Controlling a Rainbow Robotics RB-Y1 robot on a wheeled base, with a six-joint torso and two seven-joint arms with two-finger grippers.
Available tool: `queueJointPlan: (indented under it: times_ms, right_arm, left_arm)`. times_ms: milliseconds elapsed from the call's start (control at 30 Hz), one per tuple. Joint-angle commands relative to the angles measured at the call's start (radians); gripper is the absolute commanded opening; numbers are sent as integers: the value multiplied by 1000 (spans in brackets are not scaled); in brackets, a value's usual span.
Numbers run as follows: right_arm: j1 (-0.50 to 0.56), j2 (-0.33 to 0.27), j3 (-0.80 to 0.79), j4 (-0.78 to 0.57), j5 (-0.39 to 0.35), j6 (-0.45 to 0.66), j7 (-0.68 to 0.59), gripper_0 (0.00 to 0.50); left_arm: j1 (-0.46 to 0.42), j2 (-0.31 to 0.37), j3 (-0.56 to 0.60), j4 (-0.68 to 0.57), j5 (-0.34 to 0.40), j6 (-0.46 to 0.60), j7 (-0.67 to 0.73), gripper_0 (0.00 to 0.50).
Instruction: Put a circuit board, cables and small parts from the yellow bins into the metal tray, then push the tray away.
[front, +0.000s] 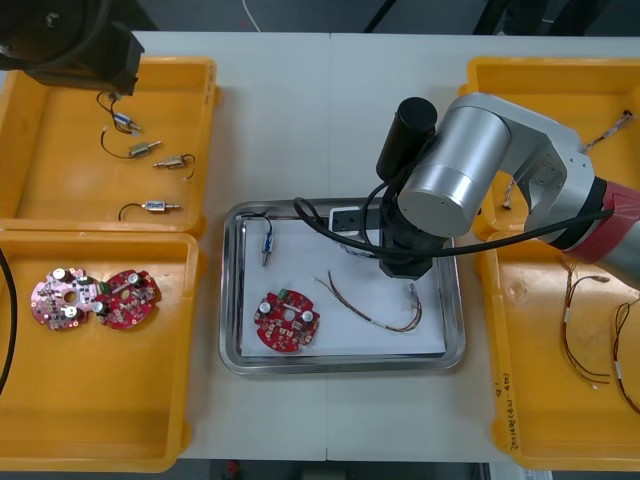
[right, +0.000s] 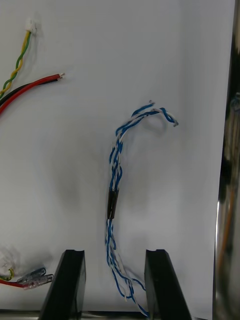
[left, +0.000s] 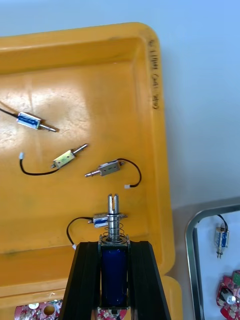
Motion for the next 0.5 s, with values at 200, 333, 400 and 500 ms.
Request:
queueJointPlan:
  times_ms: [200, 333, 400, 500]
  right_arm:
    - [5, 7, -25, -36, -25, 13, 13, 500]
    - [5, 9, -70, -80, -36, 80, -2, 500]
    - [5, 10, -102, -111, -45, 137, -8, 500]
    - [3, 15, -154, -157, -59, 223, -16, 500]
  left_arm:
    - [32, -16, -63, -117, 62, 7, 147, 1]
    - [33, -27, -79, -140, 74, 7, 167, 0]
    - [33, -32, -88, -149, 79, 7, 178, 0]
    - [33, -36, -90, -158, 90, 7, 180, 0]
